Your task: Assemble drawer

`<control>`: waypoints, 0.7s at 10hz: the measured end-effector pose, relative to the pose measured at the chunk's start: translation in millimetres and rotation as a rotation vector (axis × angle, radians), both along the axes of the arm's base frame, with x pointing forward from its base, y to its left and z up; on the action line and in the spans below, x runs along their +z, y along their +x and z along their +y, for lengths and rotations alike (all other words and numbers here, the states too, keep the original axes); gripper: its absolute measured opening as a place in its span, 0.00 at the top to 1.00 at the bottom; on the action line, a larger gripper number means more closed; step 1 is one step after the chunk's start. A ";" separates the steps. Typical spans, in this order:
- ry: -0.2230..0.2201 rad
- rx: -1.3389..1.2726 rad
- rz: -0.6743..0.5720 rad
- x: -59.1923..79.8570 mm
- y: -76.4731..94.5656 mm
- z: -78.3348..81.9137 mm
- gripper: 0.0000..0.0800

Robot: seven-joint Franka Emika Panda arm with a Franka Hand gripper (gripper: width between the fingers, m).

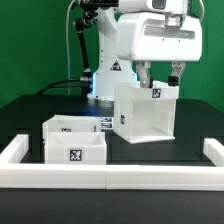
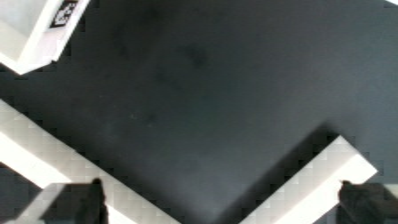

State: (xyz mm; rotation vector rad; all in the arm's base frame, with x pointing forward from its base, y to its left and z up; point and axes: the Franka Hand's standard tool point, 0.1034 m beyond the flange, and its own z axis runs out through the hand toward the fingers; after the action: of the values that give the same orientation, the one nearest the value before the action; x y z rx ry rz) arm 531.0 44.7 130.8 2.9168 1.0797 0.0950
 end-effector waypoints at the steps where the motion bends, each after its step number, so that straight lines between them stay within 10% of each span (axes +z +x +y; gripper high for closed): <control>1: 0.000 0.000 0.000 0.0 -0.1 0.1 0.19; 4: 0.007 -0.055 0.001 0.9 -2.9 -3.7 0.19; 7: 0.002 -0.139 0.020 6.1 -58.0 8.1 0.19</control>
Offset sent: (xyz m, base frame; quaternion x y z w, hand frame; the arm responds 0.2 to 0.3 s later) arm -0.0087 -0.0213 0.0032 0.0235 -0.0149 0.1318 0.9909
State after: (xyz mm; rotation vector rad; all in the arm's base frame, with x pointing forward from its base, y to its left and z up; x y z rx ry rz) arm 473.1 52.8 136.9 2.9900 0.8762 0.0628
